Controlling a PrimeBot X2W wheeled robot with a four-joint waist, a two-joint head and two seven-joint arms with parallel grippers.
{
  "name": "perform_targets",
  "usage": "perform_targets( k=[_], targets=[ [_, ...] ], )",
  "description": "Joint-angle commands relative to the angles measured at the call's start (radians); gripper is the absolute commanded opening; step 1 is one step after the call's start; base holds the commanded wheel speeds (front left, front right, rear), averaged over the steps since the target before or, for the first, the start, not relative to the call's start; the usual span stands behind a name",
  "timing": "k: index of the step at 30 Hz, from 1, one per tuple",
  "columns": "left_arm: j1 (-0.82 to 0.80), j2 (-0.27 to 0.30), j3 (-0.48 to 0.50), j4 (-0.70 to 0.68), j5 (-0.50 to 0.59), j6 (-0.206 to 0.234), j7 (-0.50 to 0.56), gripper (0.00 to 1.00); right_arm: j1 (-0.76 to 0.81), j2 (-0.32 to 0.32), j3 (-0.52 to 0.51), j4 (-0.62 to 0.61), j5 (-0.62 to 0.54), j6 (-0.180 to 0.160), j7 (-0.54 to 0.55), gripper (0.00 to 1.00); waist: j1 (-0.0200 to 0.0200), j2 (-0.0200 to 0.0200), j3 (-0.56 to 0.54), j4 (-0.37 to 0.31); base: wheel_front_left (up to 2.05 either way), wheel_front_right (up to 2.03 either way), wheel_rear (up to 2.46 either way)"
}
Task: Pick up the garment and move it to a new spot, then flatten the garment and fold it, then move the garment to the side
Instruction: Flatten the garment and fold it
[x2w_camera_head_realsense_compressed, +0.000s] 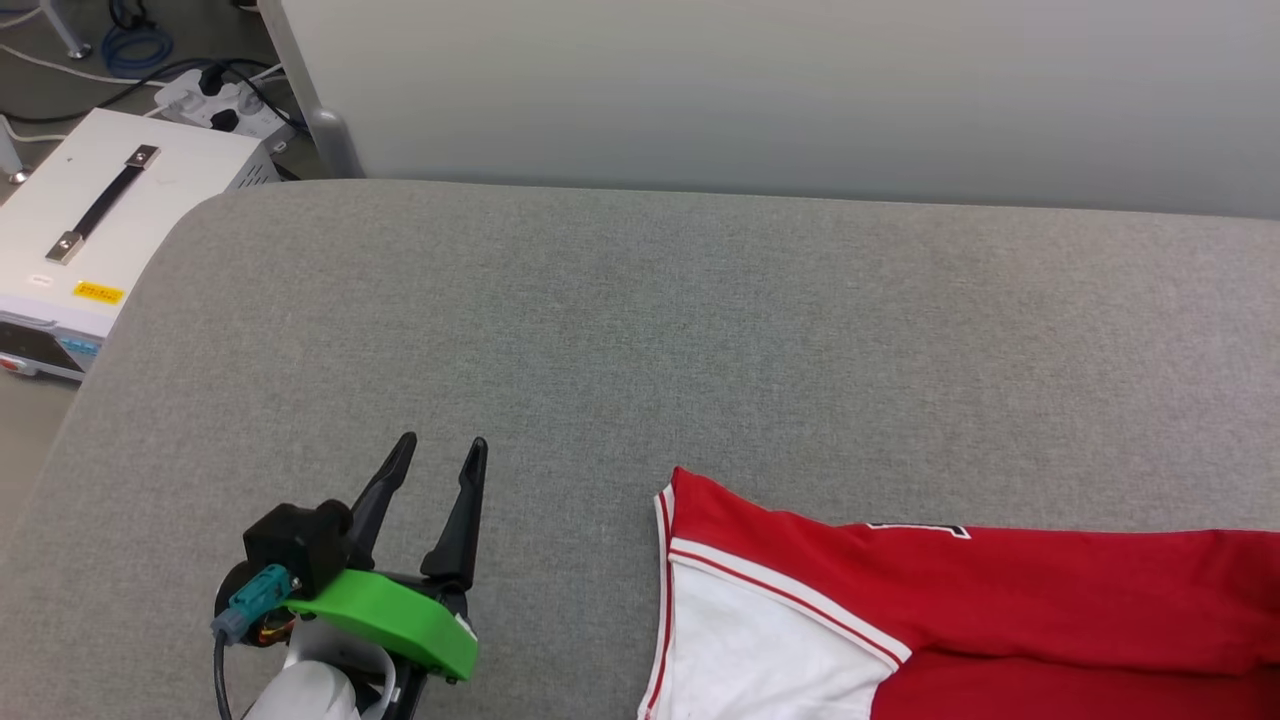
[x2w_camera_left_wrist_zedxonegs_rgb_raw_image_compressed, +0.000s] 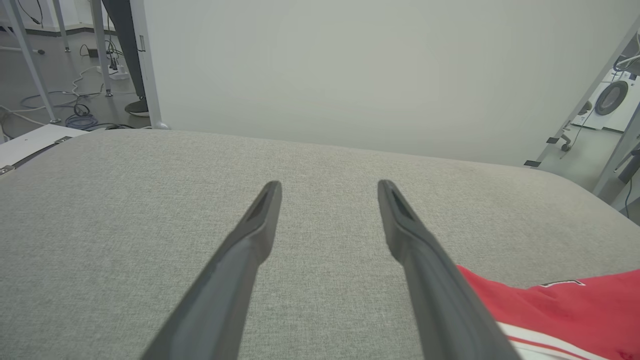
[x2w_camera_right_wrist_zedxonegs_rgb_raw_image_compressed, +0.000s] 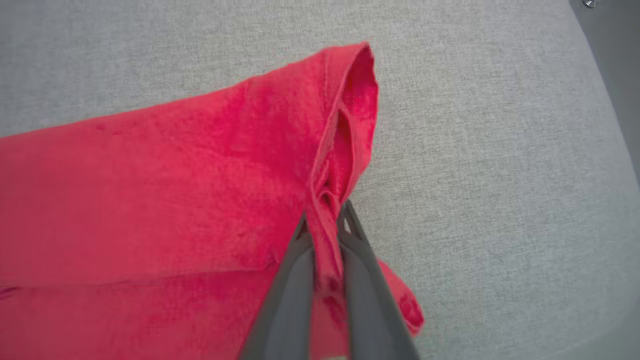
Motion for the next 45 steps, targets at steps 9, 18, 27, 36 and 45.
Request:
perform_targets(
  k=[9, 18, 27, 36, 45],
  targets=[
    [0.048, -0.013, 0.007, 0.014, -0.001, -0.012, -0.006, 1.00, 0.081, 0.057, 0.056, -0.152, 0.052, -0.001, 0.057, 0.00, 0.0000, 0.0000, -0.062, 0.002, 0.00, 0.00, 0.00],
    [0.066, -0.017, 0.003, 0.016, -0.005, -0.013, -0.006, 1.00, 0.132, 0.135, 0.150, -0.323, 0.095, -0.001, 0.150, 0.00, 0.0000, 0.0000, -0.099, 0.018, 0.00, 0.00, 0.00],
    [0.080, -0.015, 0.012, 0.016, -0.011, -0.013, -0.006, 1.00, 0.111, 0.273, 0.291, -0.423, 0.108, -0.001, 0.213, 0.00, 0.0000, 0.0000, -0.101, 0.036, 0.00, 0.00, 0.00],
    [0.063, -0.011, 0.012, 0.020, -0.014, -0.014, -0.006, 1.00, 0.004, 0.319, 0.510, -0.353, 0.147, -0.001, 0.168, 0.00, 0.0000, 0.0000, -0.086, 0.051, 0.00, 0.00, 0.00],
    [0.041, -0.016, 0.000, 0.025, -0.014, -0.015, -0.004, 1.00, -0.095, 0.320, 0.639, -0.131, 0.156, -0.001, 0.058, 0.00, 0.0000, 0.0000, -0.069, 0.083, 0.00, 0.00, 0.00]
  ],
)
